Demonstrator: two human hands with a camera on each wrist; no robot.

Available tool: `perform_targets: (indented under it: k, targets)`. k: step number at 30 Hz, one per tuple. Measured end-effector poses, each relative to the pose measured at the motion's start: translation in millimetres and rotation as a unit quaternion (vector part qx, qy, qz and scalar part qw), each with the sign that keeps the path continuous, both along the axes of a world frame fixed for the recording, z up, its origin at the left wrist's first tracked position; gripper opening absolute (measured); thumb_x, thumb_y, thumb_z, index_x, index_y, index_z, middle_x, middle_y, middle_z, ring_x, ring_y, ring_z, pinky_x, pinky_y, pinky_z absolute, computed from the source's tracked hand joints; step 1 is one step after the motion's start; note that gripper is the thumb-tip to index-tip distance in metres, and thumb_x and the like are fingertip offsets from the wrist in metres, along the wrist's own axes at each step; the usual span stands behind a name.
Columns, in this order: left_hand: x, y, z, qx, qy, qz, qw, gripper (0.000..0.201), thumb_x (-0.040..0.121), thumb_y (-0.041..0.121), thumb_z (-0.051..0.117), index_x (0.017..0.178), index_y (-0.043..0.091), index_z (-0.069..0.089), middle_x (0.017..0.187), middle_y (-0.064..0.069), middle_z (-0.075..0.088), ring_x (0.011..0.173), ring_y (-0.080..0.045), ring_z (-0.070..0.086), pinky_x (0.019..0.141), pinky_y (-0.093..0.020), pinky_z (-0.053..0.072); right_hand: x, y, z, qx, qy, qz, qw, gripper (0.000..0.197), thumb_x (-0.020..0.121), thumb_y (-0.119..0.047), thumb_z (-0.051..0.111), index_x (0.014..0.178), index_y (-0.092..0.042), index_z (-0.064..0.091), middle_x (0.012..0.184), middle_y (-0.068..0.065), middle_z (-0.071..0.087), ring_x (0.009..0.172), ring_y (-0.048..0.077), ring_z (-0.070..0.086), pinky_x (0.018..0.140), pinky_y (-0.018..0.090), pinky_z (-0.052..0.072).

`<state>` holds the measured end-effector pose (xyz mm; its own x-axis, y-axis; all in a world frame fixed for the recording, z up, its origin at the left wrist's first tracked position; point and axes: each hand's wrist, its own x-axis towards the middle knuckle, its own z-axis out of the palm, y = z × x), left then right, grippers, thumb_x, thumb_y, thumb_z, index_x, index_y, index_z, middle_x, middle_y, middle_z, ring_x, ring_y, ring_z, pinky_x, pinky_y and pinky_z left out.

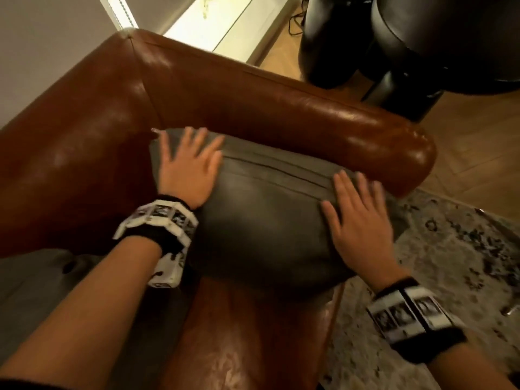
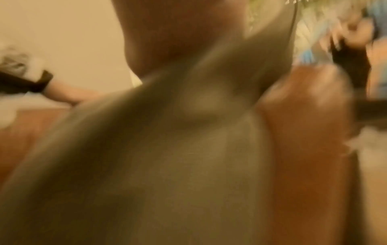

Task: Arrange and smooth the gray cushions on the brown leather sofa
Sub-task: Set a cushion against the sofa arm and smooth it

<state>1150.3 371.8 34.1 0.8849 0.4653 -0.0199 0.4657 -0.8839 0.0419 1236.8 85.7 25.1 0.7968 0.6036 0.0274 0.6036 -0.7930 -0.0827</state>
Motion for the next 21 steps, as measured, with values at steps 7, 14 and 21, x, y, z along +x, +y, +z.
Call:
perform_targets:
  k: [7,14,21]
  targets:
    - [2.6,41.5,32.7,-0.211,-0.173,0.286,0.919,0.052,0.089,0.043,0.059,0.113,-0.003,0.065,0.116,-0.024,0.063,0.115,-0.035,0.054,0.101,-0.039,0.040,-3.4,-40.9,43.0,0.342,0.238,-0.335,0.845,0.058,0.084,-0.065,0.047,0.089,-0.008,0.056,0.087,0.009,0.054,0.078,0.017,0.047,0.070,0.030,0.037]
    - [1.8,53.2,33.0,-0.449,-0.340,0.384,0.731,0.033,0.088,0.028,0.065,0.113,0.007,0.066,0.111,-0.011,0.066,0.106,-0.021,0.062,0.100,-0.035,0.047,18.7,-38.0,54.8,0.567,0.488,-0.369,0.552,0.031,0.093,-0.029,0.056,0.105,-0.004,0.071,0.104,0.007,0.074,0.096,0.018,0.070,0.076,0.030,0.059]
    - [-19.9,51.0,28.7,-0.346,-0.307,0.271,0.844,0.054,0.088,0.042,0.059,0.134,0.018,0.041,0.114,-0.006,0.054,0.099,-0.014,0.052,0.092,-0.030,0.044,-16.8,-45.2,46.1,0.547,0.409,-0.381,0.624,0.065,0.074,-0.058,0.065,0.111,-0.005,0.064,0.112,0.006,0.070,0.101,0.017,0.067,0.087,0.035,0.054]
